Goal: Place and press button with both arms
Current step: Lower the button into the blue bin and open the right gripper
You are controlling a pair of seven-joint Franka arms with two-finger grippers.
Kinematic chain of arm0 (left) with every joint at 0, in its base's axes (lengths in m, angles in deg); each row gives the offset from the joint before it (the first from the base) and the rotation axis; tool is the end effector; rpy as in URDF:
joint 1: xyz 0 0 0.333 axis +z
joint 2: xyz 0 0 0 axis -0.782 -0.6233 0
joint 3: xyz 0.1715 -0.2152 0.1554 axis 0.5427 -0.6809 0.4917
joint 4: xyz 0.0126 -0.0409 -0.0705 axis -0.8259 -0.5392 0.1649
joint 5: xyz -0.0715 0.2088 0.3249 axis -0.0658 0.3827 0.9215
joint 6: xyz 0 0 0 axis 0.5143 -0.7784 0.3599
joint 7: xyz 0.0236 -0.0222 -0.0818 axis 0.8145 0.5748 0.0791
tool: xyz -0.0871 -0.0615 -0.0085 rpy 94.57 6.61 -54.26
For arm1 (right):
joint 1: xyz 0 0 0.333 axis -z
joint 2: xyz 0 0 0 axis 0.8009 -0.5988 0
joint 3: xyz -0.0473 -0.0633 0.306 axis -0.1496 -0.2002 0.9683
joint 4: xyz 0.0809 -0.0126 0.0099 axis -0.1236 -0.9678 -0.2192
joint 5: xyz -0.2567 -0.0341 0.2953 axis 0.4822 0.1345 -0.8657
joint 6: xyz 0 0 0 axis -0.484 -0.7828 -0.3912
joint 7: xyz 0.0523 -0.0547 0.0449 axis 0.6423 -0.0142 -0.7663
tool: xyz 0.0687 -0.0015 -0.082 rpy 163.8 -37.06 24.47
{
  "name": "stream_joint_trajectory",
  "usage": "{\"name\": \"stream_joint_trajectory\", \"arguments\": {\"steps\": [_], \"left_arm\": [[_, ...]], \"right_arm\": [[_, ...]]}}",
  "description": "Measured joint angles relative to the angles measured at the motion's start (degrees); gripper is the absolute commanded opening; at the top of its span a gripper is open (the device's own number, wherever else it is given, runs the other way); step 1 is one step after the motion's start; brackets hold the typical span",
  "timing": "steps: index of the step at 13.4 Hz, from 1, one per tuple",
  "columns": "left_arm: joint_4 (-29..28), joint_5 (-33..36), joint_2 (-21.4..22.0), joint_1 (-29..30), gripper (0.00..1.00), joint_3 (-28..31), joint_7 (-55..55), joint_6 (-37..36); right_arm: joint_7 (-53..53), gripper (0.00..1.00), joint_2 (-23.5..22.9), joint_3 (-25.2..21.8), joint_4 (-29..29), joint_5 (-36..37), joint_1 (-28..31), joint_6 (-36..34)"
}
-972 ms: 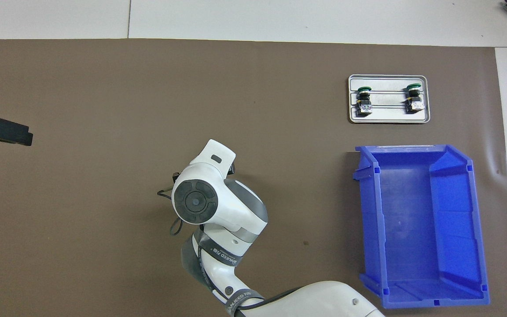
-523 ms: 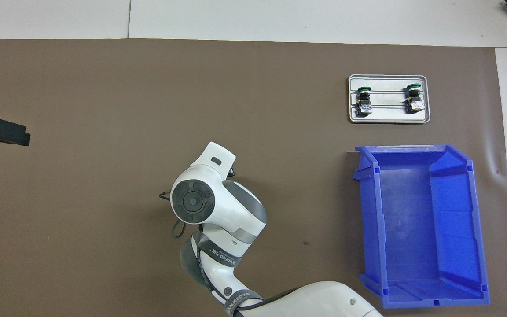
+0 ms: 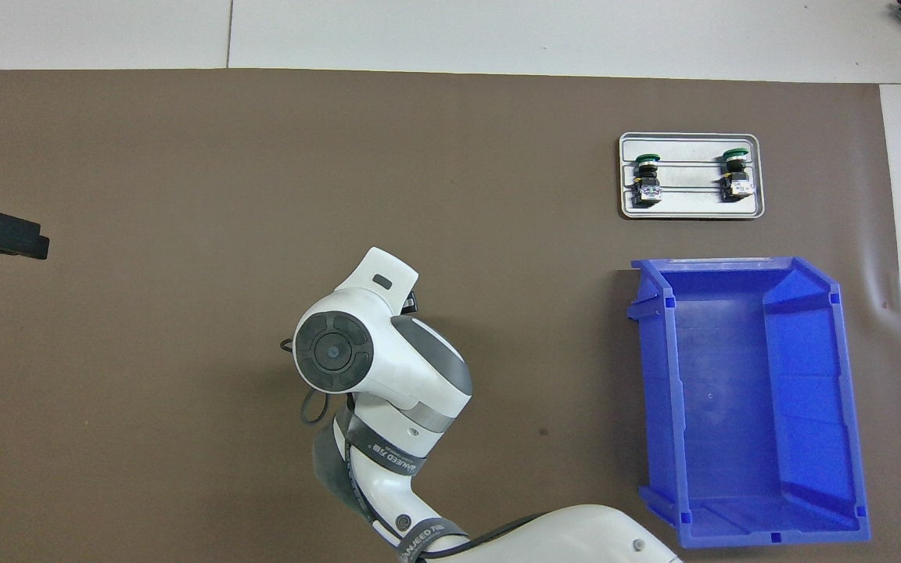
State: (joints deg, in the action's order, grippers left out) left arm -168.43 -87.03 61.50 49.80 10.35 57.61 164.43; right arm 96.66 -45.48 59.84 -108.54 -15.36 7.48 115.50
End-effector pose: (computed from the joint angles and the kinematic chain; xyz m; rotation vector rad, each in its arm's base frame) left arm 0.5463 -0.0214 0.6519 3.1340 -0.1865 0.0488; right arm 0.5128 0.4978 0.3572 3.1031 0.3092 0.3707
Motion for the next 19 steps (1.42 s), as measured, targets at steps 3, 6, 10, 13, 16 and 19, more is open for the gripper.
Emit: {"name": "stream_joint_trajectory", "arguments": {"steps": [3, 6, 10, 13, 16, 19], "left_arm": [[-0.01, 0.0, 0.0, 0.0, 1.0, 0.0, 0.0, 0.0], [-0.02, 0.0, 0.01, 0.01, 1.0, 0.0, 0.0, 0.0], [-0.02, 0.0, 0.01, 0.01, 1.0, 0.0, 0.0, 0.0], [-0.03, 0.0, 0.01, 0.01, 1.0, 0.0, 0.0, 0.0], [-0.03, 0.0, 0.01, 0.02, 1.0, 0.0, 0.0, 0.0], [-0.03, 0.0, 0.01, 0.02, 1.0, 0.0, 0.0, 0.0]], "right_arm": [[-2.15, 0.0, 8.05, -0.21, 0.69, 0.0, 4.58, -9.57], [-6.71, 0.0, 16.2, -0.29, 0.15, -0.01, 11.13, -19.09], [-21.98, 0.0, 26.64, -0.5, -9.37, -0.02, 24.19, -21.34], [-29.31, 0.0, 32.88, -0.6, -19.4, -0.05, 31.33, -20.63], [-35.68, 0.0, 37.19, -0.62, -31.55, -0.47, 37.45, -12.63], [-37.64, 0.0, 39.91, -0.7, -43.76, -0.74, 42.53, -2.07]]}}
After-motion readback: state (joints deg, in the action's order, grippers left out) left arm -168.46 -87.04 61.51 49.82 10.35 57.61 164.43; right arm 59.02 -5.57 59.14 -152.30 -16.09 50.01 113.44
